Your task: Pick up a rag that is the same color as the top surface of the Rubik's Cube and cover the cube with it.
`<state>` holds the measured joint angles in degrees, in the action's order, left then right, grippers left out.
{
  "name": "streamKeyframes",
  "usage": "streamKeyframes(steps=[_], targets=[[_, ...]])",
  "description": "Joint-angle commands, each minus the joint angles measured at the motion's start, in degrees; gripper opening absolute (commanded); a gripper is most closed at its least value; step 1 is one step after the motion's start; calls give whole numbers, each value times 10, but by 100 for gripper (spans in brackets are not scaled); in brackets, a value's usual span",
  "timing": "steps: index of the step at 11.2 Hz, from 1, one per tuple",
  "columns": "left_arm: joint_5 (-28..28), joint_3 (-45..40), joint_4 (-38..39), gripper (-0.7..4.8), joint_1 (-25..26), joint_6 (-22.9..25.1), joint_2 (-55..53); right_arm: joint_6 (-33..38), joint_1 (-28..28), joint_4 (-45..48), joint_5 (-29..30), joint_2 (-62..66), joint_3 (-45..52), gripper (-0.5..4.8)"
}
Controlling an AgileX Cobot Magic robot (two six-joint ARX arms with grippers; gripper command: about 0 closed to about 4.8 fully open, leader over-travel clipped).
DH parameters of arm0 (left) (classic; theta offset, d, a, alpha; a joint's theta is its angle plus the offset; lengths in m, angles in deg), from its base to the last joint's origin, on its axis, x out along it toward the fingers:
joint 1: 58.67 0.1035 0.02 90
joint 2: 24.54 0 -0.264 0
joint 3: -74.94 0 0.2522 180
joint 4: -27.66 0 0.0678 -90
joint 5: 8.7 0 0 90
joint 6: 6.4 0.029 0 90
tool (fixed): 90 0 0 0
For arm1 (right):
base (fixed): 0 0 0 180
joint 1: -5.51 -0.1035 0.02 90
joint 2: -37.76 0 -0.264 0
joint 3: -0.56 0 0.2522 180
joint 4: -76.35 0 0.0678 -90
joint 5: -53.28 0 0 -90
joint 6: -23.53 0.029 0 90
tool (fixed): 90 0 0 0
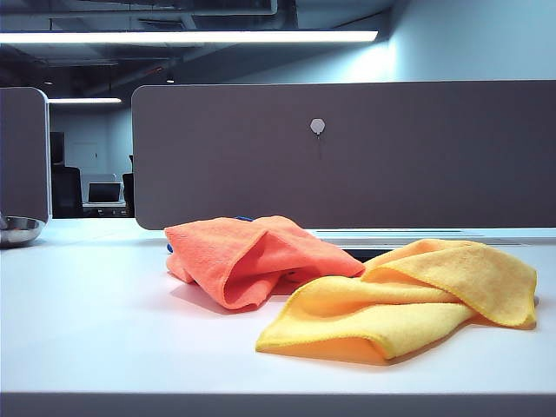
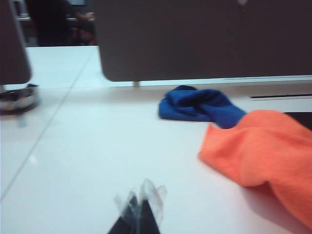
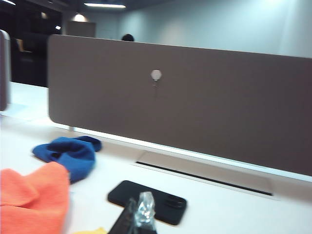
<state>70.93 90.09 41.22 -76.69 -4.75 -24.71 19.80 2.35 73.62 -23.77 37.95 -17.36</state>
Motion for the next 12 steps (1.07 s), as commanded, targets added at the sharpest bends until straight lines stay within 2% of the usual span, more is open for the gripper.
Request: streamKeyframes(steps=[1,2,4,6,8,11,12], targets=[[-23,0,3,-5,1,16,0,-43,0,-22,-35,-1,-1,-1],[-23,0,3,-5,2,16,0,-43,0,-23,-41,-1,-1,-1],[30,-1,1,-5,47,13,0,-42,1,-23,-45,-1,-1,-1],[164,-8,-21,-5,170,-29,0,-38,1,-25,-45,0,-1,-1],[235,-8,-21,-5,211,-43,0,-21,-2,-40,-38,0,0,-1],[235,-8,-3,-5,210,-51,0,52,-2,-51,-36,0,25,-1],[209,-8,14,-5,211,-51,0,47,-2,-49,-41,0,41,-1]])
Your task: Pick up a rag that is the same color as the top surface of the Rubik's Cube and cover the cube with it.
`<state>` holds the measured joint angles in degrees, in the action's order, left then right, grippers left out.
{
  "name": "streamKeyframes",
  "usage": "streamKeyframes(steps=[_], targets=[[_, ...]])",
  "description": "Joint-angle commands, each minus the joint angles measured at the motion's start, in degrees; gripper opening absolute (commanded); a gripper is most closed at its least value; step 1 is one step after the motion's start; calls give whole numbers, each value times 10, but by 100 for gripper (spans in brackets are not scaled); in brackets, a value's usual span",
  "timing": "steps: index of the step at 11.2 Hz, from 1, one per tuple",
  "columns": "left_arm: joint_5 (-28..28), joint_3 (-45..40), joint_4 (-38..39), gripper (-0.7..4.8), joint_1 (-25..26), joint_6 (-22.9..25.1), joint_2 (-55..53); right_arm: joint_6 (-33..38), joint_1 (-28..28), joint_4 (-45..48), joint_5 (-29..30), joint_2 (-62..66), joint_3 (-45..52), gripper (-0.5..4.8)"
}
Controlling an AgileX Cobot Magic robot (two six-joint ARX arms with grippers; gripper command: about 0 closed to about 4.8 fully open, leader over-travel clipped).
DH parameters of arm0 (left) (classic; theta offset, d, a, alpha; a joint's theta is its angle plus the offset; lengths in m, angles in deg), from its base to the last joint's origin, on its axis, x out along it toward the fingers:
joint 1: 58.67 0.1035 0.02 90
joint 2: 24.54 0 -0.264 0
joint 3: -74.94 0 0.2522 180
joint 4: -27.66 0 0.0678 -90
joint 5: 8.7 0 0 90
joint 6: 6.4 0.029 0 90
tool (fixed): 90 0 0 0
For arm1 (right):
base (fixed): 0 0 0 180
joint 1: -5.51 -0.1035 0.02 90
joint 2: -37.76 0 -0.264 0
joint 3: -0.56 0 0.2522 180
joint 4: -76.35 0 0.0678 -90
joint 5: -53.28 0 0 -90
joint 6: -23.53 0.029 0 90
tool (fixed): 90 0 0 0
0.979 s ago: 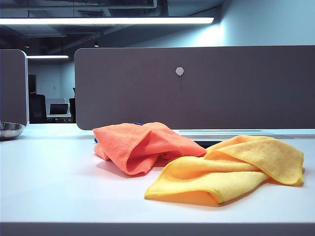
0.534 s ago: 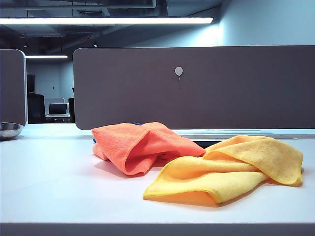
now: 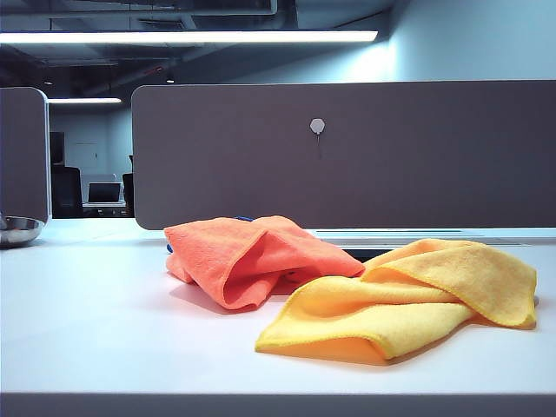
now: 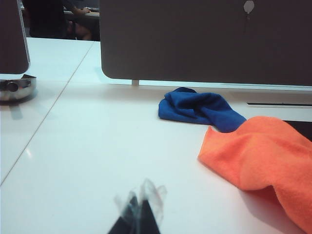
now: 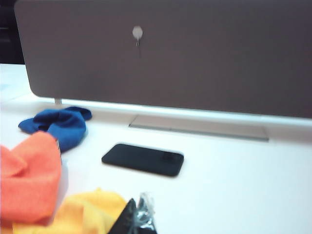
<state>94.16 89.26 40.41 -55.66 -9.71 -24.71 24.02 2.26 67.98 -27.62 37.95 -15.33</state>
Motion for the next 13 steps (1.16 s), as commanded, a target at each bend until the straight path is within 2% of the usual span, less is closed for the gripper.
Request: streamKeyframes(steps=[1,3,4,6,9,12,13], targets=[[-44,1,27,-5,1,-2,0,-4,0,11,-3,0,21,-1],[-89,1,26,-5,1,-2,0,-21,0,28,-16,0,21,-1],[-92,1,26,-5,1,-1,0,-23,0,27,-45,0,21,-1],[-92,1,26,-5,1,-1,0,-41,0,26,-66,0,21,-1],[-100,1,26,-5,1,1,0,-42,23,26,-63,0,21,-1],[-107,1,26,-5,1,1,0,-37,56,26,-12,0,21,-1],[-107,1,26,-5,1,1,0,-37,57,26,-13,0,21,-1]])
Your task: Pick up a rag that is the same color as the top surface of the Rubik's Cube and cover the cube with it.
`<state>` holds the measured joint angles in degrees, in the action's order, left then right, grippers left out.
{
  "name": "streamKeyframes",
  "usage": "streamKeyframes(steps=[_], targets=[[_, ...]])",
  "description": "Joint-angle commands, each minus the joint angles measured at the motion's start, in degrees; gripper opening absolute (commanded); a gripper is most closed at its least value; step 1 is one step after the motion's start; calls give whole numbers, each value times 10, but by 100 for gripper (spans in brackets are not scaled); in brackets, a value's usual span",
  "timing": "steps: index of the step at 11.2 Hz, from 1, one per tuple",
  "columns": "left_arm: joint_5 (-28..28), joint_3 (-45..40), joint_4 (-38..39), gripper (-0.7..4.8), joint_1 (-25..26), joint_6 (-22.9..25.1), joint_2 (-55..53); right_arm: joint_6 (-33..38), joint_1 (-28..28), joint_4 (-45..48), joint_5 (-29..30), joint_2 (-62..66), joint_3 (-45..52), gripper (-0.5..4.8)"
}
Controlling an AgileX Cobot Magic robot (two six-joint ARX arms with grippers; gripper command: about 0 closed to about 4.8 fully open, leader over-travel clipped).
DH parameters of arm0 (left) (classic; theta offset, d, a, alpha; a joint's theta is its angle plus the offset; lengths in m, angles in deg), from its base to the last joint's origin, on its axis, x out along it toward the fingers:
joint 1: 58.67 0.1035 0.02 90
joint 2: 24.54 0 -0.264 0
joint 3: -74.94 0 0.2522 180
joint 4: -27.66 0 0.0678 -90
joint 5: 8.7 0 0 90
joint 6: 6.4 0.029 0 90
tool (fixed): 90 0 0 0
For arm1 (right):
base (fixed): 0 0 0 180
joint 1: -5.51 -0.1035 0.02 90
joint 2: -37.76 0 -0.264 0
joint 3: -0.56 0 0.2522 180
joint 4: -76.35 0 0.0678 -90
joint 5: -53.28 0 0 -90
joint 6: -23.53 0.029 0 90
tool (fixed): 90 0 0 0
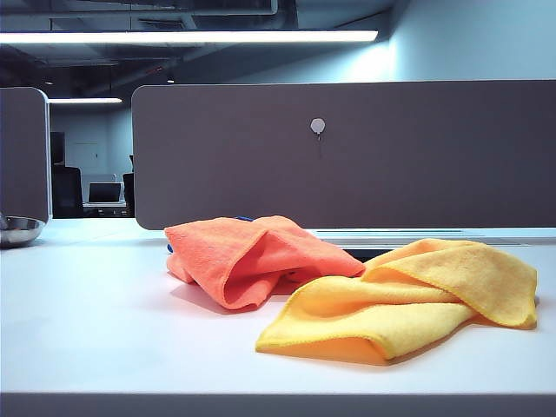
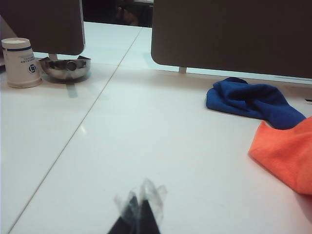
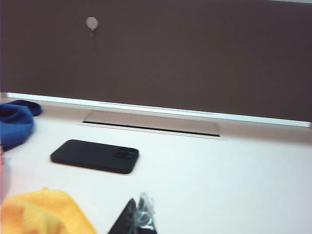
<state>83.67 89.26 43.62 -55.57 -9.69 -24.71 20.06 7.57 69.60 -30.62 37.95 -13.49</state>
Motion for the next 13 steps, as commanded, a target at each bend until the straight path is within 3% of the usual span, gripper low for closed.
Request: streamKeyframes(steps=[1,4,8,13], targets=[[-2,1,-6,-5,0,0,0,3,4,10,17,0,2,-1],[-2,1,-6,-5,0,0,0,9,4,12,15,0,2,-1],[-2,1,-6,-5,0,0,0,19,4,12,-44,0,2,-1],[-2,1,-6,-5,0,5,0,19,4,9,-47,0,2,-1]])
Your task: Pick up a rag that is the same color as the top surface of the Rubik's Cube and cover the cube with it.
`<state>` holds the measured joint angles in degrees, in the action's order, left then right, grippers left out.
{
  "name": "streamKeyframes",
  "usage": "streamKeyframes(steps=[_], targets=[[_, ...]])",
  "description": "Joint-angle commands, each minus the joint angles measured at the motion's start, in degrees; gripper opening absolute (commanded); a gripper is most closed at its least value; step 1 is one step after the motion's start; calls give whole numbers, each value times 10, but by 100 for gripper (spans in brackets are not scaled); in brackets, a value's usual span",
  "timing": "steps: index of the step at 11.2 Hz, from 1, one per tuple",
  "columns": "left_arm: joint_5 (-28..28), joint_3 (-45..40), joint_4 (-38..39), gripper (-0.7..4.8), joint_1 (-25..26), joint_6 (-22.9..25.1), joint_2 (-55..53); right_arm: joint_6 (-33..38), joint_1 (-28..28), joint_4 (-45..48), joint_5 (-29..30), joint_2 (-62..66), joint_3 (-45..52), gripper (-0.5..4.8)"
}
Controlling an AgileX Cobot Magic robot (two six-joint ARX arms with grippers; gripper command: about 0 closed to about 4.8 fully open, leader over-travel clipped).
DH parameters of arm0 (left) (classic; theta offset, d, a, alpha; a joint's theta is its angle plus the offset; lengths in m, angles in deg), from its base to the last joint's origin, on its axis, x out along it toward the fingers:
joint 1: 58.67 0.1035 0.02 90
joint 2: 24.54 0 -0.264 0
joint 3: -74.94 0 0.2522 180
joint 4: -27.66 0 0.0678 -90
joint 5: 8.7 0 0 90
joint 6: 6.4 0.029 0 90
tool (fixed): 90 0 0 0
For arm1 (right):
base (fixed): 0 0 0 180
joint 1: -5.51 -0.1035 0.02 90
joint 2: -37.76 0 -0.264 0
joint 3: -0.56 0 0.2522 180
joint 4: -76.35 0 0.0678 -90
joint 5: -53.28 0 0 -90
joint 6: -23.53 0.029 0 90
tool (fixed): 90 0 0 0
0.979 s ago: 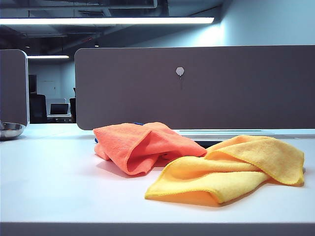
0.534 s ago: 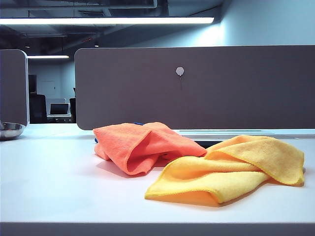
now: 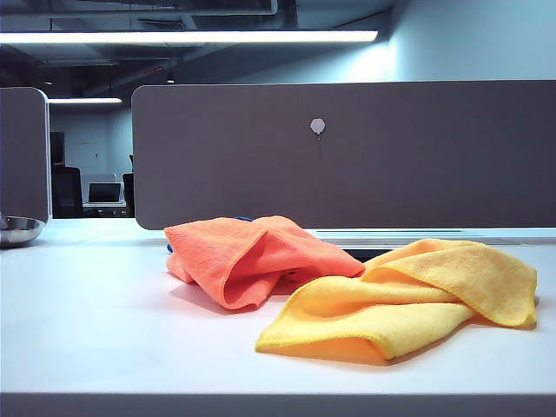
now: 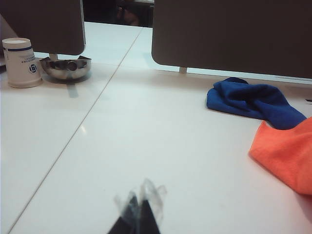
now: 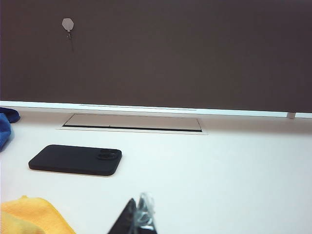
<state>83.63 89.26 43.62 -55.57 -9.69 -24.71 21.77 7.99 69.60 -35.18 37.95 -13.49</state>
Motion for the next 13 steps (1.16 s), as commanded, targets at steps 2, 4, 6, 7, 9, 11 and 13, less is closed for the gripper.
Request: streamKeyframes(steps=[2,4,6,7,9,11,13], targets=[[4,1,-6,-5,0,37,0,2,0,9,0,0,2,-1],[63,1,-6,-5,0,50,0,2,0,5,1,0,2,-1],[81,1,-25,-5,0,52,0,2,0,5,1,0,2,-1],[80,1,-25,-5,0,52,0,2,0,5,1,0,2,-1],[78,1,-28,-5,0,52,0,2,-1,5,1,0,2,-1],[73,1,-45,-5,0,52,0,3,-1,5,1,0,2,-1],[27,1,-64,-5,0,46,0,3,-1,5,1,0,2,-1]])
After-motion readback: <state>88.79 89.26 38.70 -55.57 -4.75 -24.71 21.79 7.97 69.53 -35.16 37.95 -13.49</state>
